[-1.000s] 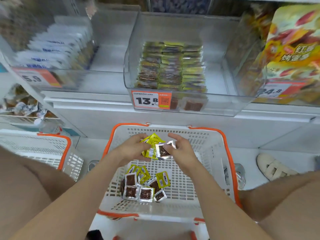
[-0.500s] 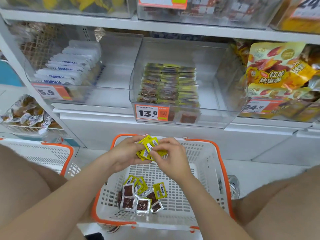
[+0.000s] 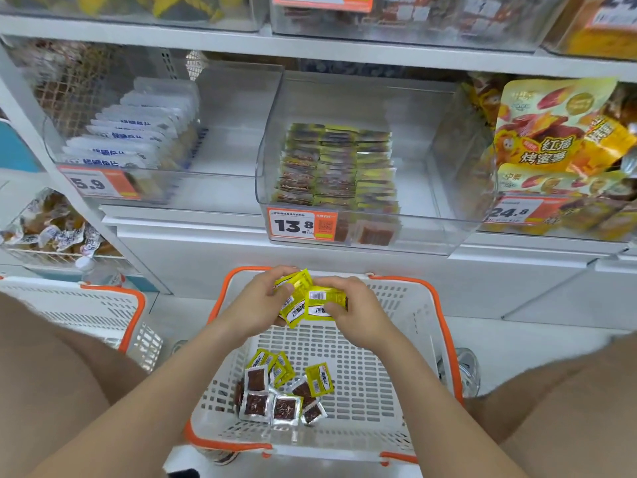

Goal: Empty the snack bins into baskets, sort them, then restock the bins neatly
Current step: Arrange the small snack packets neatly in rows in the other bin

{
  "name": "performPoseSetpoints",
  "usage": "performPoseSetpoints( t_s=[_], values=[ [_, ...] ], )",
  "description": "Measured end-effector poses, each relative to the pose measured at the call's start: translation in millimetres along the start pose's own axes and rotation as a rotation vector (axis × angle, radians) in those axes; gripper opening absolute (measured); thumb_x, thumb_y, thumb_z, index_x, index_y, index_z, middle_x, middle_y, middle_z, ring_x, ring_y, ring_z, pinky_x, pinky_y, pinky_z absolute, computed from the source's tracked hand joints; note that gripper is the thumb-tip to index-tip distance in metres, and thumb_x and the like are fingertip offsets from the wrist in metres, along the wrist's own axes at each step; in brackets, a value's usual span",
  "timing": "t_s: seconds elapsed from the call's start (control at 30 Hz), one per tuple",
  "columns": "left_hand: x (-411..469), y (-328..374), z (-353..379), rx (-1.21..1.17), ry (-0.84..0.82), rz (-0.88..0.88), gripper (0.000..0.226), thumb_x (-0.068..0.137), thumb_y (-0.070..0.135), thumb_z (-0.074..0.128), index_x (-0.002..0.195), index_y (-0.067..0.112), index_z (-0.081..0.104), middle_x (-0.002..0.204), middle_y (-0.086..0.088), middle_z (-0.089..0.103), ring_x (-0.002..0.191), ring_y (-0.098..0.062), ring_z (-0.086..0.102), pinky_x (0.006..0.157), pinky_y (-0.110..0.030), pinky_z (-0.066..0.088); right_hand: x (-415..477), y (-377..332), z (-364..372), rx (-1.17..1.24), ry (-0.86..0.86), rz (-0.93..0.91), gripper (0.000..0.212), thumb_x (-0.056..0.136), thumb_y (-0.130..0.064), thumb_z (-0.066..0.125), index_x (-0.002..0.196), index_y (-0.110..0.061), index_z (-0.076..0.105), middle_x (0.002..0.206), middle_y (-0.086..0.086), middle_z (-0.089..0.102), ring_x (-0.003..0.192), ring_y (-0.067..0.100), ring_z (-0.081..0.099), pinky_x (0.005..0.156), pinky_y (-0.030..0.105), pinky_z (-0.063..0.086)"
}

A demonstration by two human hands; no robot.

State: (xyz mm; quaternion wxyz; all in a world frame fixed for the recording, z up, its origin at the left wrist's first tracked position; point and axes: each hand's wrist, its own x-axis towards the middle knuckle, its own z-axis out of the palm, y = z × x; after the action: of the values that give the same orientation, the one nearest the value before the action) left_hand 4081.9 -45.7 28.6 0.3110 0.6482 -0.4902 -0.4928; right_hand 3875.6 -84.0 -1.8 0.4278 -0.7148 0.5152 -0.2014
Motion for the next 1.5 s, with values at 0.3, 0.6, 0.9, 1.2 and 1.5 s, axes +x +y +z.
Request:
performPoseSetpoints(
  t_s=[0.3,0.6,0.9,1.2,1.5],
  values=[
    [6,-1,-6,-0.16,-0.07,-0.107,0.029,0.112,0.031,0.046,0.126,0.024,0.071,0.116,-0.003,0.075,0.103,-0.024,0.075,0.09,-0.047,0.063,2,1,17,0.131,0.067,0.049,0.05,0.088,-0.011,0.081,0.127,-0.035,0.062,0.114,-0.006,0.07,0.105,0.006,0.064,0.093,0.033,0.054],
    [6,-1,16,-0.429,0.085,-0.124,0.031,0.106,-0.002,0.042,0.115,0.008,0.069,0.105,-0.016,0.078,0.096,-0.029,0.073,0.092,-0.042,0.06,3,-9,17,0.919,0.05,0.489,0.017,0.1,-0.005,0.065,0.117,-0.006,0.066,0.094,0.009,0.075,0.077,0.021,0.063,0.071,0.033,0.051],
    [7,-12,52,-0.448,0.176,-0.166,0.027,0.095,0.001,0.046,0.115,0.011,0.063,0.089,-0.005,0.064,0.082,-0.019,0.058,0.076,-0.033,0.05,2,-17,52,-0.071,-0.034,0.223,0.036,0.107,-0.028,0.048,0.077,-0.01,0.059,0.093,0.018,0.059,0.102,0.034,0.056,0.086,0.04,0.05],
    [23,-48,44,-0.365,-0.062,-0.322,0.014,0.094,0.006,0.055,0.099,-0.002,0.065,0.089,-0.018,0.067,0.087,-0.03,0.066,0.08,-0.04,0.053,11,27,51,-0.239,-0.242,0.009,0.082,0.082,-0.038,0.086,0.145,-0.016,0.039,0.128,0.005,0.057,0.118,0.026,0.059,0.088,0.035,0.049],
    [46,-116,39,-0.268,0.008,-0.525,0.031,0.107,0.009,0.054,0.132,0.019,0.039,0.11,-0.01,0.048,0.088,-0.023,0.056,0.083,-0.053,0.064,26,112,81,-0.454,-0.571,0.305,0.084,0.096,-0.014,0.066,0.165,-0.016,0.019,0.165,0.012,0.032,0.15,0.032,0.036,0.116,0.044,0.041]
  ],
)
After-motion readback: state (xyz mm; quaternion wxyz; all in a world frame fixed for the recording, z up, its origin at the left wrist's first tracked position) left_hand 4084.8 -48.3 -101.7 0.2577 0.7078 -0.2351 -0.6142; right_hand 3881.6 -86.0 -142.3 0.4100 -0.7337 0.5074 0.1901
